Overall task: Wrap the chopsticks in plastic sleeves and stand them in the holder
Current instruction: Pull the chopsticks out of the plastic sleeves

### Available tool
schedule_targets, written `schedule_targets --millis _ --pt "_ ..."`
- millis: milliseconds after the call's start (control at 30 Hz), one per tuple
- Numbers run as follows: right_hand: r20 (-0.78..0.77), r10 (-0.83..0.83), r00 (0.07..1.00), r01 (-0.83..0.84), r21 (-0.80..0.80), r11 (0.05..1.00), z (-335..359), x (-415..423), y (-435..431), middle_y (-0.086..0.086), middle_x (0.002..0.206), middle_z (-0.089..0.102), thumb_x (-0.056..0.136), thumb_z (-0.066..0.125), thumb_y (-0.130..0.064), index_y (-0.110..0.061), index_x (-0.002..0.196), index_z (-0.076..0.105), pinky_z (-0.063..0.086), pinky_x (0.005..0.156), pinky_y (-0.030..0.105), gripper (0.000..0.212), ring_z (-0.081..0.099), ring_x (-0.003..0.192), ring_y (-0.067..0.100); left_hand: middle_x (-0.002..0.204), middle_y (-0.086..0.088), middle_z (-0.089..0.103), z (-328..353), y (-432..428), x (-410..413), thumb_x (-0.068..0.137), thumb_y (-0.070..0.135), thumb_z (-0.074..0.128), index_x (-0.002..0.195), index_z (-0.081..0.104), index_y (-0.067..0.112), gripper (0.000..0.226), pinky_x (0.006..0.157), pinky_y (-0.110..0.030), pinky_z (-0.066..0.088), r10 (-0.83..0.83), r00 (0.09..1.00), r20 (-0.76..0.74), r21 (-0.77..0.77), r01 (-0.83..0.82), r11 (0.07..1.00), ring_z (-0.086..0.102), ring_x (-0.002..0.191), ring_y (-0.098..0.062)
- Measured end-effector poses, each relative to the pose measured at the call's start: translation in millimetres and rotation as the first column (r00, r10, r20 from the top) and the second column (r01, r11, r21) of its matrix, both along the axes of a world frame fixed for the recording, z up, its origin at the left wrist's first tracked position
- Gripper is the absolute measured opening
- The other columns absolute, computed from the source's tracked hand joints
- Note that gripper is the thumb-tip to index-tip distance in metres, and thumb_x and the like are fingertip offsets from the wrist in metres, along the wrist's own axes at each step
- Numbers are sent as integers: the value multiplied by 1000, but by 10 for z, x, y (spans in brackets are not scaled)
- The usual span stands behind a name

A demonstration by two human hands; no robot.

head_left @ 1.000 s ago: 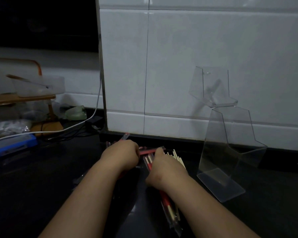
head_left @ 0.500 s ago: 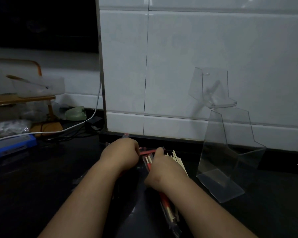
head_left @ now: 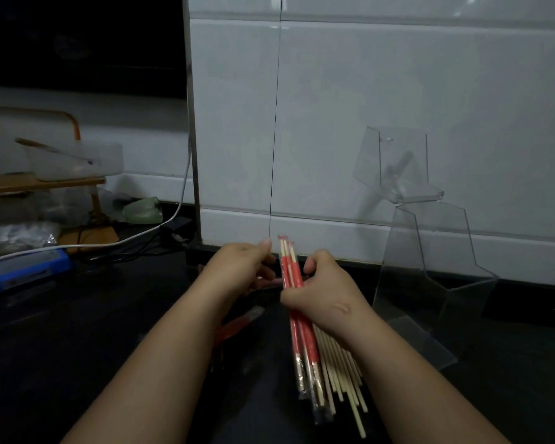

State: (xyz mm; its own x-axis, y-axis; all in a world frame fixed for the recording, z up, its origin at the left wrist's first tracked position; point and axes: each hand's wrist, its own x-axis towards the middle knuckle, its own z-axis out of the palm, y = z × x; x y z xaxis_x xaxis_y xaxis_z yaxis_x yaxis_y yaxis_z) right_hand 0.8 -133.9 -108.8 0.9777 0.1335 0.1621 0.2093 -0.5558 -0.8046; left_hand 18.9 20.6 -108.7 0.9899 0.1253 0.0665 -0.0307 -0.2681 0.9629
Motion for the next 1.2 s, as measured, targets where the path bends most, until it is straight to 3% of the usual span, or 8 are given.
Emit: schedule_targets --millis 167,300,400,500,600,833,1033,1200 --pt "115 53 992 -55 12 998 -62 10 103 -6 61 54 67 74 -22 -27 83 36 44 55 32 41 46 51 10 48 3 50 45 -72 -45 95 49 57 54 63 18 52 41 -19 28 -145 986 -86 -284 115 952 40 34 -7" --pt "125 93 988 -96 16 995 -106 20 135 -3 66 55 68 73 -22 -26 86 36 48 56 36 42 48 54 11 53 -4 55 74 -78 -103 97 19 59 84 66 4 20 34 -14 31 -167 985 -43 -327 144 934 46 33 -7" --pt "93 91 992 -95 37 995 -103 26 116 -1 73 65 71 76 -27 -29 91 40 55 69 43 41 60 63 12 51 -3 50 63 -76 -76 99 13 55 83 62 5 20 35 -15 30 -129 991 23 -358 129 925 41 35 -7" --pt "-45 160 986 -163 -95 982 -86 9 20 -6 84 65 74 76 -49 -29 102 55 54 71 32 40 65 77 11 45 5 46 41 -69 -14 101 15 53 81 62 10 23 38 -17 33 -29 992 121 -353 70 933 40 37 -6" --pt "-107 234 966 -251 -205 946 -86 9 -24 -6 72 59 89 65 -46 -23 79 61 45 63 28 25 56 64 10 45 8 40 34 -46 23 102 16 50 82 61 11 23 39 -19 25 18 968 249 -401 86 912 30 38 -5" --pt "42 220 975 -216 -76 973 -7 2 -22 -7 63 56 97 51 -45 -23 75 61 41 59 27 33 51 57 7 59 -2 48 73 20 57 103 27 49 84 63 12 27 42 -23 29 163 959 232 -645 26 764 36 45 -11" --pt "-33 281 959 -279 59 958 -20 11 -64 -9 56 52 94 58 -47 -20 77 67 35 55 27 33 44 50 5 66 1 59 70 26 68 99 38 53 89 62 11 31 40 -21 27 103 975 195 -717 70 694 38 44 -7" --pt "143 164 976 -214 492 844 56 19 -70 1 60 56 96 58 -32 -11 84 61 33 40 22 24 49 46 13 58 -3 53 130 14 72 103 25 47 74 49 13 31 33 -17 20 182 973 138 -862 28 505 31 36 -6"
